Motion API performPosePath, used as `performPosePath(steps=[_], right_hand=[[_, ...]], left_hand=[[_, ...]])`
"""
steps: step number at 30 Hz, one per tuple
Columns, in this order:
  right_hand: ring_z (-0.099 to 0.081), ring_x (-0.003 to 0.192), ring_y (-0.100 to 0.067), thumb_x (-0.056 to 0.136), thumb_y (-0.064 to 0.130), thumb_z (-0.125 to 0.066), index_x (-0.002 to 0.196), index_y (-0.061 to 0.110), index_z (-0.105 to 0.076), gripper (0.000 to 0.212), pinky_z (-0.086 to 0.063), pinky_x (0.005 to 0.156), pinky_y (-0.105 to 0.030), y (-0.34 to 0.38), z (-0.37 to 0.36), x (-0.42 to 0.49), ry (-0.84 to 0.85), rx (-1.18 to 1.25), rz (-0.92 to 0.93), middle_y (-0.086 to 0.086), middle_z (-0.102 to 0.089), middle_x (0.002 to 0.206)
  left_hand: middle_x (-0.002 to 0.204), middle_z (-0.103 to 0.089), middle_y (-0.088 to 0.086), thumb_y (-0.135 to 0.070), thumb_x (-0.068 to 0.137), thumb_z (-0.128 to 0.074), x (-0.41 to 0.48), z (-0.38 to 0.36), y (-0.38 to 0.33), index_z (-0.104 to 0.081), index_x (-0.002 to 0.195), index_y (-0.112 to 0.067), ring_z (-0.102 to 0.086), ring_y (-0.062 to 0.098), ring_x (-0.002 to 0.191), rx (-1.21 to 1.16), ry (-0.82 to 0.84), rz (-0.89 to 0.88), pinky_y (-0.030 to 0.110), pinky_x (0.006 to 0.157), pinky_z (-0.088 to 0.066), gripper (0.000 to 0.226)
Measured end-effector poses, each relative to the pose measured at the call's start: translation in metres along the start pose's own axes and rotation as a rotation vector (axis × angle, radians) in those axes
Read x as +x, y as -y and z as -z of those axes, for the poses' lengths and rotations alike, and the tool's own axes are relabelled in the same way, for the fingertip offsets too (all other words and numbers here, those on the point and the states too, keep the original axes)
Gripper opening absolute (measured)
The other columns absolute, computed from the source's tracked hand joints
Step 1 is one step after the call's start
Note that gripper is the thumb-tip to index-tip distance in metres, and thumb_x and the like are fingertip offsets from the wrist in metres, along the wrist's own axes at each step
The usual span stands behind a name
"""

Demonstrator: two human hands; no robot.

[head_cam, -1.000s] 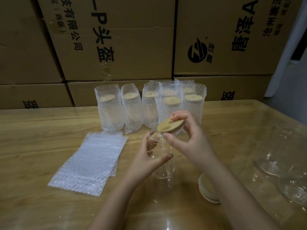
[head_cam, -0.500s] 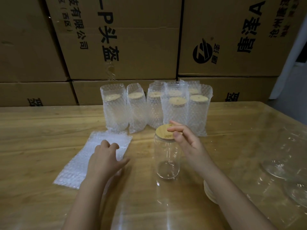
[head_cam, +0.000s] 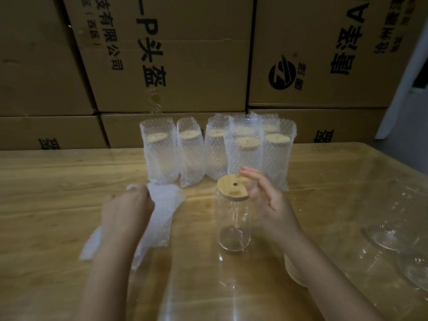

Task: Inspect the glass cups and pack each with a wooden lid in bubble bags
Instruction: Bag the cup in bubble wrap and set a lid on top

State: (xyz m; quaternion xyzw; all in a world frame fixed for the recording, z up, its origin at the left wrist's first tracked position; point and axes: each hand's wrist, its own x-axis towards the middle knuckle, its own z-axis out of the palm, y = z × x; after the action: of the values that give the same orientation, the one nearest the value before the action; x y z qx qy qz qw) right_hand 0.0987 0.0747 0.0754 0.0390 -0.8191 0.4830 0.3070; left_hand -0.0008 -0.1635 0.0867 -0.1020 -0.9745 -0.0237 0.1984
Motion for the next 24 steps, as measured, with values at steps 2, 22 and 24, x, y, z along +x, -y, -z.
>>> performPosePath(steps=[2,22,24], right_hand=[[-0.043,0.124,0.009,0.095,0.043,-0.047,0.121,0.037,-0.054,0.028,-0.036,0.109,-0.026,0.006,0.007,0.002,-0.044,0.008,-0.021,0.027,-0.052,0.129],[-0.063,0.108,-0.011,0.056,0.072,-0.072,0.115,0.059,-0.054,0.062,-0.051,0.095,-0.039,0.088,0.042,-0.012,0.645,0.271,-0.066,0.011,-0.070,0.110],[-0.067,0.091,-0.020,0.071,0.049,-0.074,0.098,0.047,-0.067,0.029,-0.055,0.085,-0.042,0.093,0.041,-0.013,0.645,0.241,0.010,0.007,-0.073,0.094]], left_hand=[[0.060,-0.060,0.004,-0.011,0.095,-0.050,-0.003,0.028,0.005,-0.055,0.085,-0.010,-0.058,0.027,0.056,-0.060,-0.154,-0.084,0.034,0.067,-0.036,0.011],[0.082,-0.054,-0.004,-0.014,0.087,-0.038,-0.038,0.118,-0.006,-0.056,0.083,-0.025,-0.054,0.024,0.077,-0.807,-0.480,-0.618,0.046,0.065,-0.042,0.022],[0.080,-0.054,-0.006,-0.018,0.087,-0.037,-0.037,0.112,-0.009,-0.059,0.087,-0.027,-0.052,0.017,0.073,-0.753,-0.492,-0.525,0.047,0.066,-0.044,0.025]])
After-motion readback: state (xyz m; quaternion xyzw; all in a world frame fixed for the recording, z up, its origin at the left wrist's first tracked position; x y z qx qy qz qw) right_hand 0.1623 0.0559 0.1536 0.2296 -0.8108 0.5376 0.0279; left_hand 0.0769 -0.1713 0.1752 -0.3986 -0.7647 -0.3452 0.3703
